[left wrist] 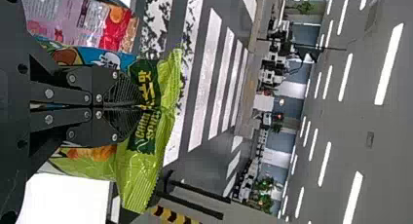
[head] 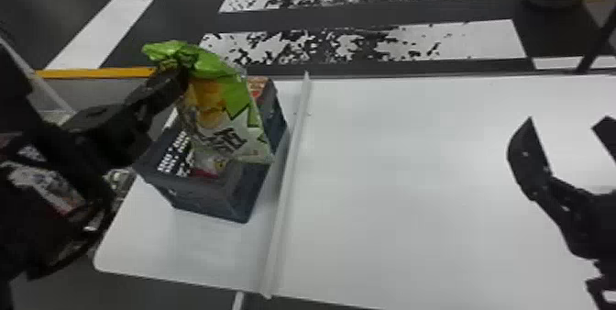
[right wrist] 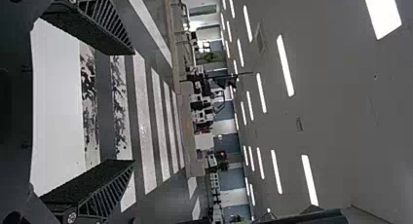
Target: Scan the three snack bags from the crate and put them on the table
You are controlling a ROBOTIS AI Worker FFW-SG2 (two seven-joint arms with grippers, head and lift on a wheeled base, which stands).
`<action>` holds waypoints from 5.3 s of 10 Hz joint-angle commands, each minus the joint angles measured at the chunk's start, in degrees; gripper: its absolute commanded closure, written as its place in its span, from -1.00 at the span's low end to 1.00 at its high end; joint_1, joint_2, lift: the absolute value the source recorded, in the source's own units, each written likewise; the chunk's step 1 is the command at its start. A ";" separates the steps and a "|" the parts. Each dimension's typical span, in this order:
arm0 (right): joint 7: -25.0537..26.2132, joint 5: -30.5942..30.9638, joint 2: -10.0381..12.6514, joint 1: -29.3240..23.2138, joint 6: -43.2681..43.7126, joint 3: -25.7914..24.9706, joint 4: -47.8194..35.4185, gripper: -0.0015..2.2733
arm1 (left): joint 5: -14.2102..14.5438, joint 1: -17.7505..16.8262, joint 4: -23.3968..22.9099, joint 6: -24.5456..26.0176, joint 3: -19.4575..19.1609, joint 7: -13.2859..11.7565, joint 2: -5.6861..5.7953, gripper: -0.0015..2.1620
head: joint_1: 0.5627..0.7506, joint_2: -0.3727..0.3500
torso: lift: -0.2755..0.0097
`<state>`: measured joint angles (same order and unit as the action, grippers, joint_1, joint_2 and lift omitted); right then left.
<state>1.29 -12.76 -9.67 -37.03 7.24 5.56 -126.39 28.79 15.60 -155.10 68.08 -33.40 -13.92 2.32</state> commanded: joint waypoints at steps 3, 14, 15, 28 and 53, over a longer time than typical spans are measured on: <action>0.12 0.01 0.00 -0.67 0.00 -0.03 -0.87 -0.92 | 0.04 -0.22 0.59 0.44 6.24 -0.58 -2.47 0.98 | 0.41 0.43 | 0.27; 0.38 -0.78 0.18 -0.67 1.58 -1.43 -0.08 -0.92 | -6.73 -4.00 24.41 4.13 34.10 -5.85 -2.47 0.98 | 0.41 -0.47 | 0.27; 0.38 -0.78 0.18 -0.67 1.58 -1.43 -0.17 -0.92 | -6.55 -4.62 25.99 4.13 34.81 -6.65 -2.47 0.98 | 0.41 -0.50 | 0.27; 0.29 -2.89 -0.70 0.38 4.04 -2.49 2.12 -0.92 | -12.18 -17.54 49.72 -7.47 42.63 -13.06 -2.47 -0.97 | 0.41 -0.75 | 0.27; 2.05 14.16 -8.44 0.65 -6.50 23.62 12.93 -0.68 | -8.66 27.11 12.19 -33.67 8.18 -7.44 3.57 -0.97 | 0.41 1.00 | 0.27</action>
<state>3.31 -0.67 -17.81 -36.75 2.20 27.64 -114.30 19.57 42.12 -143.15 34.41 -23.88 -21.26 6.06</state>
